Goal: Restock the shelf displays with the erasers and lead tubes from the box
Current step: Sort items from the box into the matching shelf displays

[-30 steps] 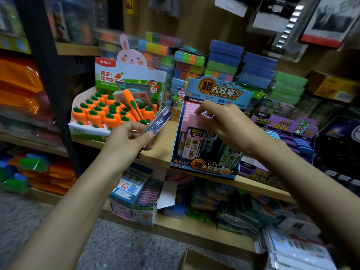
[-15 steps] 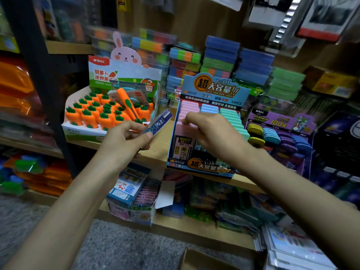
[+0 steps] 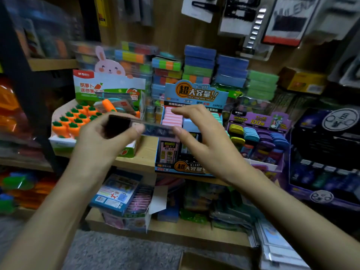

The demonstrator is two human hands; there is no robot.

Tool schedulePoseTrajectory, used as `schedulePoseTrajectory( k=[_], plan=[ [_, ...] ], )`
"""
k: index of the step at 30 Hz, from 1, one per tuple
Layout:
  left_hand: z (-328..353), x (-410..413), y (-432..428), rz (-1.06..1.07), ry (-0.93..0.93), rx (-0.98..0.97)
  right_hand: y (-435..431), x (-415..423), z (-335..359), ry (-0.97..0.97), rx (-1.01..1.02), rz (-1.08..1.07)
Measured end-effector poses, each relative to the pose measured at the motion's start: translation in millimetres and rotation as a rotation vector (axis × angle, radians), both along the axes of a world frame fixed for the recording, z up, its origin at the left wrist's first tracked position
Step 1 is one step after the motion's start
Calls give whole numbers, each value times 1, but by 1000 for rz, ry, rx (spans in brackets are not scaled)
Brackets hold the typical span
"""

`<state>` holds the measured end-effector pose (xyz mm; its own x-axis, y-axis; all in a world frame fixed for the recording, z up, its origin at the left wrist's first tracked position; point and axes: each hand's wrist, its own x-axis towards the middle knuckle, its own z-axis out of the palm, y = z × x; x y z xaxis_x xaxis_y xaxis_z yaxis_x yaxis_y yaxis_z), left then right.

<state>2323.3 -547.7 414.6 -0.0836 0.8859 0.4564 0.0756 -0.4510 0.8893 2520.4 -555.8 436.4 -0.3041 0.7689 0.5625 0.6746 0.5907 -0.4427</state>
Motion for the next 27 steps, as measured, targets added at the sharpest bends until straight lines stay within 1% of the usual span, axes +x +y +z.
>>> schedulePoseTrajectory(
  k=[3, 6, 7, 9, 11, 13, 17, 19, 21, 24, 27],
  plan=[
    [-2, 24, -6, -179, 80, 1, -12, 13, -1, 209, -75, 1],
    [-6, 50, -6, -303, 141, 7, -25, 32, -6, 326, -159, -3],
    [-8, 58, -5, -346, 196, 14, -31, 40, -9, 355, -177, -4],
    [-13, 79, -7, -465, 350, 43, -44, 57, -14, 378, -201, -9],
    [-20, 103, -12, -574, 488, 55, -57, 76, -19, 360, -222, -27],
    [-27, 129, -19, -620, 584, 81, -70, 96, -23, 333, -235, -64],
    [-34, 174, -29, -643, 651, 139, -96, 131, -26, 234, -235, -166],
    [-34, 194, -34, -685, 639, 175, -103, 146, -22, 197, -240, -208],
    [-33, 212, -35, -697, 633, 156, -105, 165, -13, 193, -230, -254],
    [-37, 231, -27, -580, 723, 132, -104, 209, 7, 248, -188, -353],
    [-50, 241, -16, -419, 878, 191, -108, 264, 15, 263, -106, -524]
  ],
)
